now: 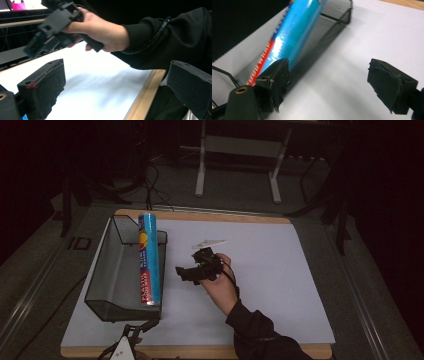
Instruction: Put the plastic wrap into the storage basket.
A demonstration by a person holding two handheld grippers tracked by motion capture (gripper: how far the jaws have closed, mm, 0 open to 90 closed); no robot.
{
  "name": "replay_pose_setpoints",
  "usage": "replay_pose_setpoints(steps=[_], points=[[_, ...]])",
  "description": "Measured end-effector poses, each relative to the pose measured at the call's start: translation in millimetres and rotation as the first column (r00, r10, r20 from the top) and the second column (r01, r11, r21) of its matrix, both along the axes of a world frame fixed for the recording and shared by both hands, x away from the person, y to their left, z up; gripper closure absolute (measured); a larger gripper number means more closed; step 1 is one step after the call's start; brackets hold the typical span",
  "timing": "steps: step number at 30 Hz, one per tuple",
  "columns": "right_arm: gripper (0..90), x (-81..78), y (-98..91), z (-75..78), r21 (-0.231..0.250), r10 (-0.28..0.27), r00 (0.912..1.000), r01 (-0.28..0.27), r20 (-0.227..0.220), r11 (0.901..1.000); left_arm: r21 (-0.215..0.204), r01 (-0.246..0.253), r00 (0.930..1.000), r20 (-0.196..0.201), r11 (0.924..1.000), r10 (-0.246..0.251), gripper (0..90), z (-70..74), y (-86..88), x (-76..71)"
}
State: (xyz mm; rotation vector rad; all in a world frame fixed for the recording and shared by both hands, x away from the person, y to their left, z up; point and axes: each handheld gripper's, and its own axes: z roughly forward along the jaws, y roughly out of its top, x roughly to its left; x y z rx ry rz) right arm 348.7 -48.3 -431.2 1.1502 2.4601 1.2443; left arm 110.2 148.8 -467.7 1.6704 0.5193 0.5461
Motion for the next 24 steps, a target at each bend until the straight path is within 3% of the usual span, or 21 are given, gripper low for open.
replay_pose_setpoints(steps=[14,24], points=[[17.7,-22.0,-63.9,-8.4,-0.022,-0.028,0.9991,0.028,0.031,0.9993,0.016,-0.004,1.0,-0.005,0.9999,0.005,2.9,-1.3,-2.4,1.7],[17.7,-40.8,-98.1,-14.2,-0.022,-0.042,0.9978,0.044,0.05,0.9988,0.021,-0.009,0.9999,-0.007,0.9997,0.009,2.9,-1.7,-3.5,2.2]])
